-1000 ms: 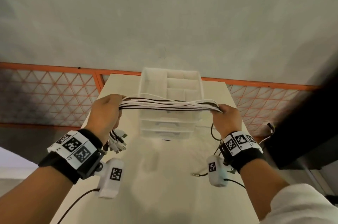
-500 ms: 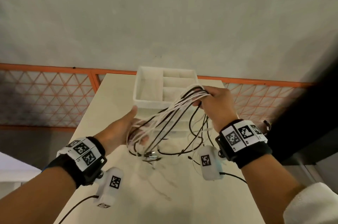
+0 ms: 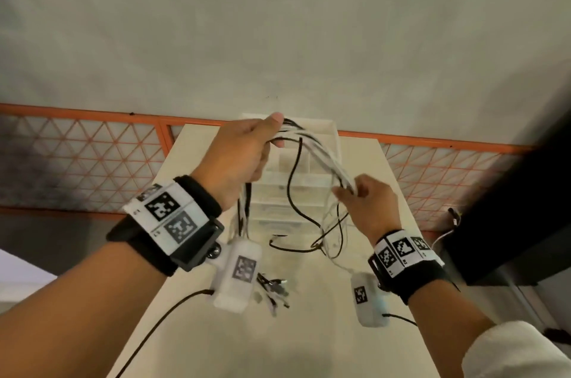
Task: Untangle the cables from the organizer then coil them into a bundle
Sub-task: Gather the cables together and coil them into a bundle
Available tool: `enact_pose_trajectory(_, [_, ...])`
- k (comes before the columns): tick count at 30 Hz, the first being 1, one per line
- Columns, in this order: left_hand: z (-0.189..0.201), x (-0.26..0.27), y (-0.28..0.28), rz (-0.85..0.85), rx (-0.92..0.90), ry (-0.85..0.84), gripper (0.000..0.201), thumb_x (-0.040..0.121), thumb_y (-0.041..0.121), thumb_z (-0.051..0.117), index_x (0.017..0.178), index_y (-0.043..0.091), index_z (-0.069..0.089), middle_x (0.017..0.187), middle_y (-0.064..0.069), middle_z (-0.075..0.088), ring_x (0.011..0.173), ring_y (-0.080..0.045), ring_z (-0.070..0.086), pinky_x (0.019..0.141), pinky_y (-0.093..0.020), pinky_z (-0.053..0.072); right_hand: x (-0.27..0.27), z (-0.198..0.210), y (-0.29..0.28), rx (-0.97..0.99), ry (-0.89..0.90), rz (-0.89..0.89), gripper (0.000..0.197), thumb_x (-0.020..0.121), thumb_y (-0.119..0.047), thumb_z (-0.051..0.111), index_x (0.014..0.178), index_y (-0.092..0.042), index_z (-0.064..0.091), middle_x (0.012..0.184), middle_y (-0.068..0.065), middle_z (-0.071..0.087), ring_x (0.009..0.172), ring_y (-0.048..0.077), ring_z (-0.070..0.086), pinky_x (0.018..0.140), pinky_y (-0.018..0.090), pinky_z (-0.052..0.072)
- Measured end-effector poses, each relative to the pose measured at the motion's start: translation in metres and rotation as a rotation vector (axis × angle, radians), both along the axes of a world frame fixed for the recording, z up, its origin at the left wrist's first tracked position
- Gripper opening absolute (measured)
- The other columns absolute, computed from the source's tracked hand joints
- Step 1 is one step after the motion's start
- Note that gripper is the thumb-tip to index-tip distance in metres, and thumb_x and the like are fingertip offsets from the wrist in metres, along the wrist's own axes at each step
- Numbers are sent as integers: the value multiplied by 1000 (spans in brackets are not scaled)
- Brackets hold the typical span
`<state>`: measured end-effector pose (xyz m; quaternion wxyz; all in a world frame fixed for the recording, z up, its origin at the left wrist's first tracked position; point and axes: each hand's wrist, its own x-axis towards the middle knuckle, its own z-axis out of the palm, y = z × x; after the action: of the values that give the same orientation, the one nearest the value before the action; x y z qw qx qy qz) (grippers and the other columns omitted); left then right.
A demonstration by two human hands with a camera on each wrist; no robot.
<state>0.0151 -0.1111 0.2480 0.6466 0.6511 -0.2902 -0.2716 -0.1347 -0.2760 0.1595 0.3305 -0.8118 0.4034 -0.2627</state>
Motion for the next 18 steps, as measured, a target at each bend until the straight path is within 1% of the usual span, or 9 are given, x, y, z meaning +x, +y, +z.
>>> enact_pose_trajectory(3, [-3, 4, 0, 8, 95, -172, 40, 98, 39, 56, 71, 12, 67, 48, 5, 30, 43, -13, 23, 45, -24, 21, -10, -21, -5, 37, 145, 27, 53, 90, -41, 72, 55, -14, 42, 48, -1, 44, 50, 17, 43, 49, 28, 31])
enact_pose_trajectory(6, [-20, 5, -2, 87, 220, -203, 40, 97, 40, 55, 68, 14, 67, 42, 10, 35, 39, -11, 28, 46, -27, 24, -5, -12, -9, 258, -294, -67, 21, 93, -12, 60, 76, -21, 70, 68, 8, 71, 62, 20, 62, 58, 31, 49])
enact_pose_trajectory(8, [-28, 5, -1, 149, 282, -185, 40, 97, 38, 56, 68, 12, 67, 34, 13, 37, 41, -10, 31, 48, -29, 25, -6, -3, -11, 382, -517, -61, 35, 93, 6, 50, 96, -25, 65, 75, 7, 75, 63, 19, 67, 58, 30, 54])
enact_pose_trajectory(9, [-30, 7, 0, 182, 278, -163, 40, 96, 37, 56, 67, 12, 66, 34, 13, 37, 41, -10, 31, 48, -28, 25, -9, -1, -11, 361, -523, -28, 34, 93, 8, 51, 97, -25, 59, 76, 7, 75, 62, 19, 67, 58, 30, 56])
enact_pose_trajectory(10, [-29, 9, 1, 211, 250, -133, 40, 96, 36, 57, 64, 13, 63, 36, 12, 36, 40, -10, 30, 47, -27, 24, -13, -3, -11, 292, -458, 18, 29, 93, 5, 55, 94, -24, 56, 76, 7, 75, 61, 18, 67, 59, 29, 56])
enact_pose_trajectory(12, [-24, 13, 4, 239, 156, -77, 47, 95, 35, 60, 54, 18, 46, 44, 9, 29, 38, -11, 23, 47, -25, 20, -21, -27, -13, 88, -96, 124, 17, 94, -10, 61, 86, -24, 56, 73, 2, 74, 57, 10, 64, 56, 20, 49])
enact_pose_trajectory(14, [-16, 16, 6, 240, 85, -73, 51, 94, 34, 61, 53, 24, 33, 46, 9, 25, 41, -13, 19, 48, -27, 18, -28, -58, -13, -59, 247, 179, 14, 97, -22, 58, 83, -21, 56, 72, 2, 72, 66, 17, 67, 58, 25, 44])
enact_pose_trajectory(16, [-8, 19, 8, 229, 42, -85, 52, 94, 34, 61, 52, 25, 32, 45, 11, 25, 40, -13, 19, 48, -27, 18, -35, -82, -15, -30, 372, 166, 27, 100, -24, 54, 73, -22, 52, 68, 1, 67, 73, 31, 63, 60, 28, 38])
enact_pose_trajectory(18, [-1, 21, 9, 216, 9, -84, 54, 95, 33, 61, 49, 25, 34, 44, 10, 25, 39, -13, 19, 47, -25, 18, -39, -94, -18, 40, 372, 106, 37, 100, -24, 55, 64, -23, 48, 60, -3, 58, 71, 33, 58, 62, 32, 40])
